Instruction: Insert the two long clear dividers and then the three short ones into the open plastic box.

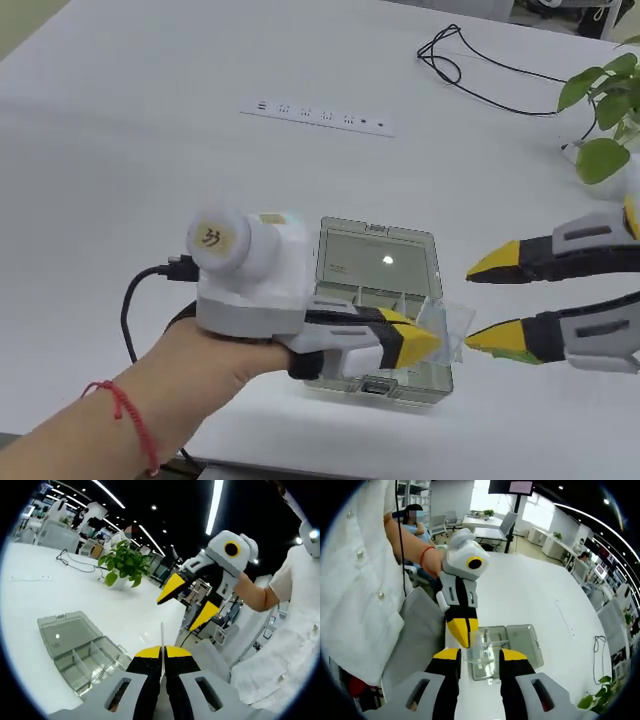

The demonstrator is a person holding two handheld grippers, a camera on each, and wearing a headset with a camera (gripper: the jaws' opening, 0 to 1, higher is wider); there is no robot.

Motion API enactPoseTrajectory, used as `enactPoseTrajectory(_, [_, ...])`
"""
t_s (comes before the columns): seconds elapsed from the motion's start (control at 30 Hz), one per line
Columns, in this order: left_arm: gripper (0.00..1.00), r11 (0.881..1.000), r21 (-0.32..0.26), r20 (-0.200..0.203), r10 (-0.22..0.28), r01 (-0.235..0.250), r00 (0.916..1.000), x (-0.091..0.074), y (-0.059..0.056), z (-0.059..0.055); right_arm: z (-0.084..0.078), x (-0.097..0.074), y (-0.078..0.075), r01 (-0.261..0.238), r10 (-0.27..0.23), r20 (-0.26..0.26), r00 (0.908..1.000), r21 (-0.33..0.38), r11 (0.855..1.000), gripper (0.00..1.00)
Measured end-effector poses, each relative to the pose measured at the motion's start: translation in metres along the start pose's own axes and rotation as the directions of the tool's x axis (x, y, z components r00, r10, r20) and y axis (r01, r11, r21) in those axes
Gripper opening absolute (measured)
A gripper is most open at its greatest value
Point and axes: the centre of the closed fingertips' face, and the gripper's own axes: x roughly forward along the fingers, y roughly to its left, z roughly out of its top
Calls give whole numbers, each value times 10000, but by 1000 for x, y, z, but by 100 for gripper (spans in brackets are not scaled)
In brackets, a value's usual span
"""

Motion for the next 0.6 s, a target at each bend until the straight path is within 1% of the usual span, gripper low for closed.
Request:
enactPoseTrajectory(0.03, [0,9994,304,-138,-129,133,9998,0,-3,-2,0,-1,2,-305,304,66,9995,150,9994,30])
enactPoseTrajectory(0.07, [0,9939,1038,-153,-353,367,9993,0,-9,0,3,-3,6,-855,846,297,9960,314,9958,27])
enactPoseTrajectory(0.13, [0,9880,1385,-135,-667,679,9977,0,-16,2,3,-4,9,-1428,1405,415,9892,596,9879,25])
enactPoseTrajectory(0.17, [0,9868,1451,-153,-708,723,9974,0,-17,3,2,-4,11,-1708,1686,408,9848,586,9836,23])
enactPoseTrajectory(0.2, [0,9834,1645,-194,-743,765,9970,0,-18,3,2,-5,14,-1985,1965,395,9797,574,9784,22])
enactPoseTrajectory(0.23, [0,9775,1932,-294,-811,853,9963,0,-20,2,3,-4,17,-2325,2298,464,9721,648,9704,20])
enactPoseTrajectory(0.27, [0,9763,1967,-359,-849,904,9957,0,-21,1,5,-4,18,-2508,2467,595,9673,768,9650,18])
enactPoseTrajectory(0.3, [0,9719,2144,-454,-892,969,9950,0,-22,0,8,-4,21,-2849,2782,757,9575,996,9534,17])
enactPoseTrajectory(0.33, [0,9694,2245,-461,-914,995,9947,0,-23,0,10,-4,23,-3083,2999,861,9501,1107,9448,16])
enactPoseTrajectory(0.4, [0,9670,2309,-497,-986,1074,9939,0,-24,0,9,-2,23,-3276,3191,875,9437,1122,9381,16])
enactPoseTrajectory(0.43, [0,9645,2382,-480,-1057,1142,9932,-1,-26,1,8,-1,23,-3382,3308,799,9403,1120,9344,15])
enactPoseTrajectory(0.47, [0,9640,2397,-480,-1070,1154,9931,-1,-26,1,8,-1,24,-3412,3343,767,9393,1092,9336,15])
enactPoseTrajectory(0.5, [0,9619,2471,-480,-1082,1168,9930,-1,-27,2,8,1,27,-3526,3468,695,9353,1041,9300,14])
enactPoseTrajectory(0.6, [0,9606,2501,-394,-1150,1212,9926,-1,-29,5,8,3,32,-3805,3752,668,9245,1043,9189,14])
